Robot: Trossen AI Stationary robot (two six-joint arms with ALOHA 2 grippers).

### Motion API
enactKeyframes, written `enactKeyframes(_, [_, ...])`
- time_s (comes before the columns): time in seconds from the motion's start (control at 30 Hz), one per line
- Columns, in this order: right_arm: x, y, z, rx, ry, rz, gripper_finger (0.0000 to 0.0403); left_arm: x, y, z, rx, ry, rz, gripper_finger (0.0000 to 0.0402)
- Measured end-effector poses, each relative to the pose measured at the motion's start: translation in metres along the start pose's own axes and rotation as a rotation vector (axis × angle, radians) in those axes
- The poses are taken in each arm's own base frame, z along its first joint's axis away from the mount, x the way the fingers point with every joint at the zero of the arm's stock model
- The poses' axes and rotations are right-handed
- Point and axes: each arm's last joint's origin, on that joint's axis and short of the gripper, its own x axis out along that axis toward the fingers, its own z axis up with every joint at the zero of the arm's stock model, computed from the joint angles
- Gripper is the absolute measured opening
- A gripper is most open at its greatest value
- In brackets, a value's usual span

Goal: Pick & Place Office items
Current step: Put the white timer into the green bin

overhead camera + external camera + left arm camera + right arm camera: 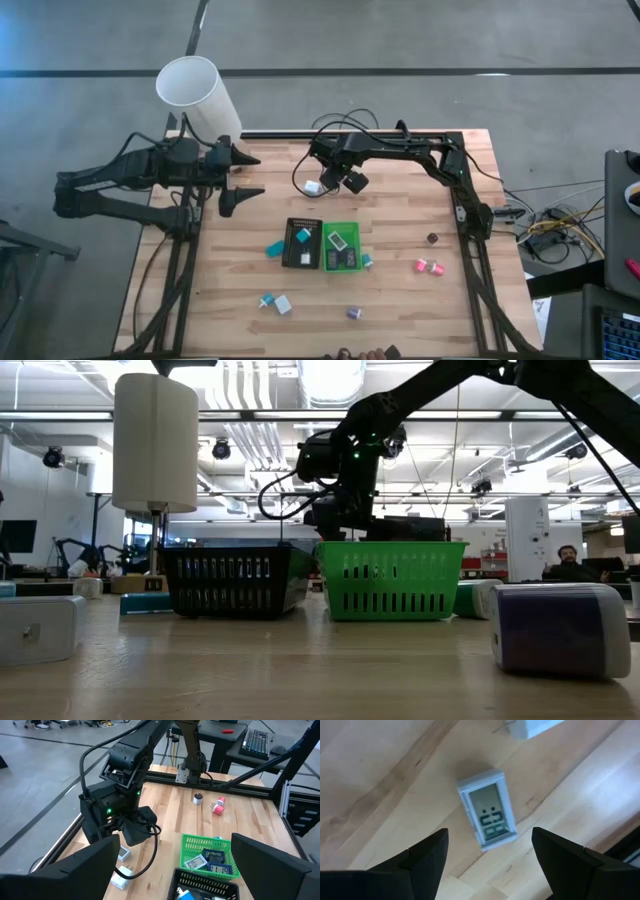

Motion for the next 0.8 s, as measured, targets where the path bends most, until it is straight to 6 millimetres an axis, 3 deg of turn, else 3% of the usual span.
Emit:
enactKeyframes(0.57, [0.0,0.001,0.004,-0.151,-0.012,-0.002,0.0288,0.0,0.0,0.0,0.0,0.0,0.0,0.0383])
enactKeyframes(0.8, [0.018,0.002,0.007,-0.178,-0.006,0.021,0.0286,0.0,0.0,0.0,-0.004,0.0,0.0,0.0383])
